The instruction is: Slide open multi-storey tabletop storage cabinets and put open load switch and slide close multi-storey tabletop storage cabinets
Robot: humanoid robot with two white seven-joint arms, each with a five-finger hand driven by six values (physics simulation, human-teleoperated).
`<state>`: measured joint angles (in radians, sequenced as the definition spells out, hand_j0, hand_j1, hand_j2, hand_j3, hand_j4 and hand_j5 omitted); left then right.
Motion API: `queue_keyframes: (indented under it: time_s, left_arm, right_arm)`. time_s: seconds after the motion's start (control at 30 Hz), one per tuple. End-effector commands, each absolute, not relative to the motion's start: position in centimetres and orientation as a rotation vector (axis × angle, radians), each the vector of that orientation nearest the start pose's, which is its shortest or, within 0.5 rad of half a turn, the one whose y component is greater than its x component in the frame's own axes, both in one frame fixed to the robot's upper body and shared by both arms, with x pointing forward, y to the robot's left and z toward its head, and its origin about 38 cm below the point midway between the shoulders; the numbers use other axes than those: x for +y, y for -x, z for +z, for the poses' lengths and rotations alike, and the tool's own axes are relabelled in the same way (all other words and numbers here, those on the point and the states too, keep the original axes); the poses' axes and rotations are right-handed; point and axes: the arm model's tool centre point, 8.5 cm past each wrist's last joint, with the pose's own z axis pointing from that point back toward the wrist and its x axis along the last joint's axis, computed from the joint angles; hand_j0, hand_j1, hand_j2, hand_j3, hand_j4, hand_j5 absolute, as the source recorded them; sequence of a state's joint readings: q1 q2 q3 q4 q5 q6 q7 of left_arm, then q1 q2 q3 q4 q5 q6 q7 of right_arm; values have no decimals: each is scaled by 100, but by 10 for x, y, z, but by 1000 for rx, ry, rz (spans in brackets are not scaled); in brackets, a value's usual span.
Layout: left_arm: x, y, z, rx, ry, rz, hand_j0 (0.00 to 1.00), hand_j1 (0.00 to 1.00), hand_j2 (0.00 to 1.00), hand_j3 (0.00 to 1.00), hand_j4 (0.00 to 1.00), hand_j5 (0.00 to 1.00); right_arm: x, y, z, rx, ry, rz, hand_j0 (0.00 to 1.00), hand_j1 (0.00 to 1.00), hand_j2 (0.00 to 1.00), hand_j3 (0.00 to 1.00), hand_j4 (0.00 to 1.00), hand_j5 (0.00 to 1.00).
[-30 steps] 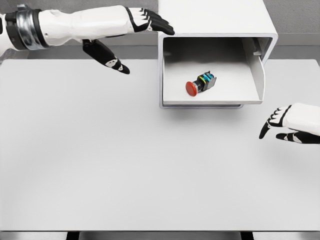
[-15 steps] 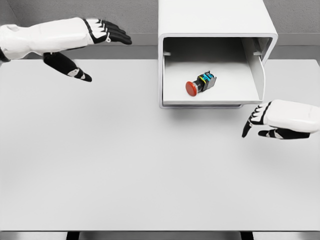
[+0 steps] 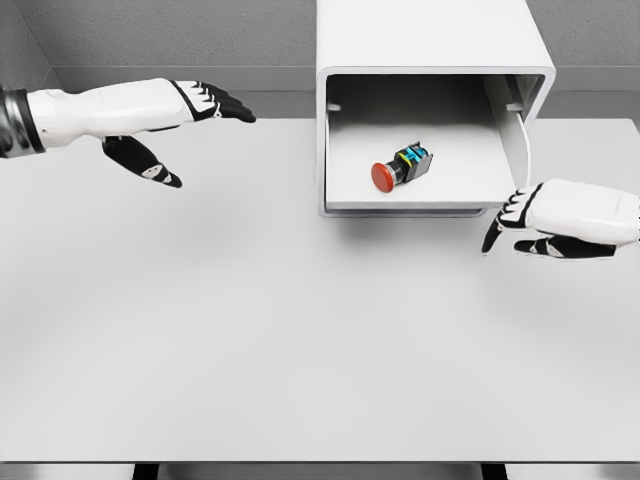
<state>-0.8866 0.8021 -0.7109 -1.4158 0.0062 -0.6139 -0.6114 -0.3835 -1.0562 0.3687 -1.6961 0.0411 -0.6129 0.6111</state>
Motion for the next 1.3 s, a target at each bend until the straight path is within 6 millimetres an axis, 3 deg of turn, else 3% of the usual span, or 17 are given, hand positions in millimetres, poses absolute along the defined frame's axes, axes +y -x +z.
queue_keyframes:
  time_s: [0.0,0.1,0.2,0.3,0.47,0.5,0.6,0.67,0.8,1.27]
  left_arm:
    - [269,-456,307,-1723,-179,-1959,100,100,100,100,100,100]
    - [270,-459,308,-1725,-186,-1948,100,100,100,100,100,100]
    - [293,-476,294,-1666,-205,-1863,100,100,100,100,100,100]
    - [272,-466,311,-1749,-188,-1903,100,100,100,100,100,100]
    - [290,-462,331,-1792,-257,-1866,100,100,100,100,100,100]
    - [292,-460,324,-1784,-244,-1855,100,100,100,100,100,100]
    - [296,-461,330,-1788,-265,-1850,100,100,100,100,100,100]
    - [316,-458,331,-1736,-313,-1857,100,100,100,100,100,100]
    - [304,-455,327,-1747,-285,-1880,100,100,100,100,100,100]
    - [306,-456,330,-1749,-295,-1876,100,100,100,100,100,100]
  right_arm:
    - [-344,-368,245,-1488,186,1981,57,57,57,57,57,57]
    - [-342,-369,239,-1475,186,1988,58,58,58,58,58,58]
    - [-338,-375,240,-1481,184,1992,58,58,58,58,58,58]
    - [-336,-380,243,-1497,194,1985,58,58,58,58,58,58]
    - [-339,-390,250,-1510,229,1967,58,58,58,58,58,58]
    - [-337,-394,247,-1504,220,1966,58,58,58,58,58,58]
    - [-330,-403,243,-1499,207,1974,59,59,59,59,59,59]
    - [-326,-404,241,-1504,197,1974,60,60,60,60,60,60]
    - [-315,-416,238,-1504,183,1987,60,60,60,60,60,60]
    - [-302,-447,241,-1497,212,1985,60,60,60,60,60,60]
